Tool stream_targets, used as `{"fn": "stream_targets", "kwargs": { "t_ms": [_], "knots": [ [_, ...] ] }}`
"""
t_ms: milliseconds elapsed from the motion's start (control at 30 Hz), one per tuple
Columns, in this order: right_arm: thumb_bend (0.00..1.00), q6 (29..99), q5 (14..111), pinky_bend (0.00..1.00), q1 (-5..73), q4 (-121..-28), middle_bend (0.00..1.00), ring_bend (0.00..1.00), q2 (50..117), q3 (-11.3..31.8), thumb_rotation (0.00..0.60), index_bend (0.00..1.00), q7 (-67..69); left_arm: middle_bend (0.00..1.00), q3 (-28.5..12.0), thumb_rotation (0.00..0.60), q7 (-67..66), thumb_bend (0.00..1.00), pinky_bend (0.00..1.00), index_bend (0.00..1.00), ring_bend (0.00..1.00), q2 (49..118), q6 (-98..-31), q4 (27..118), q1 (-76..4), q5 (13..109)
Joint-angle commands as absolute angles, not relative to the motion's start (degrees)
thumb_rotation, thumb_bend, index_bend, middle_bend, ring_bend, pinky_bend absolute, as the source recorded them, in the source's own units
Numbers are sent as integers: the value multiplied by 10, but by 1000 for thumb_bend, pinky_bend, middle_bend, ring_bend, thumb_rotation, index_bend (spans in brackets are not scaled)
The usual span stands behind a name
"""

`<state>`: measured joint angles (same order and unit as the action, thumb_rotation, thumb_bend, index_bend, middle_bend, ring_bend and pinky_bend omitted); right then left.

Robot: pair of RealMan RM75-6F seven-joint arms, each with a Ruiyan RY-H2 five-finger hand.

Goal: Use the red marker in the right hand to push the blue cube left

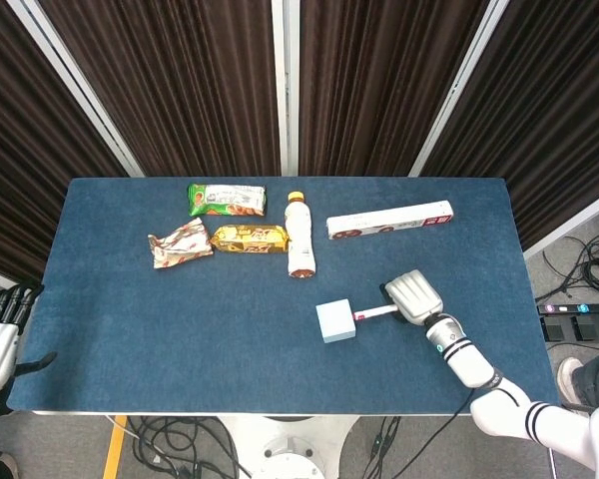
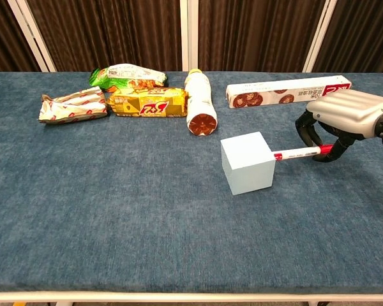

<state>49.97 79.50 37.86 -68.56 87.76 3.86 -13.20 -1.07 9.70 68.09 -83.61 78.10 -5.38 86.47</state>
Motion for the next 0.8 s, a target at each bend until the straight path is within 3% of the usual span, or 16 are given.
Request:
{"fn": "stream_targets", "kwargs": {
  "t_ms": [33,433,800],
  "knots": [
    [233,502,790,878,375,-689,650,770,870,38,600,700,-138,69,-11,600,98,50,82,84,26,681,-836,780,-54,864],
    [238,509,782,878,360,-710,654,770,850,25,600,690,-159,69,-10,600,105,50,82,85,26,679,-841,780,-52,868],
    [237,480,736,879,400,-739,659,770,900,58,600,697,-238,69,-12,600,116,50,82,84,25,671,-849,778,-45,865]
  ]
}}
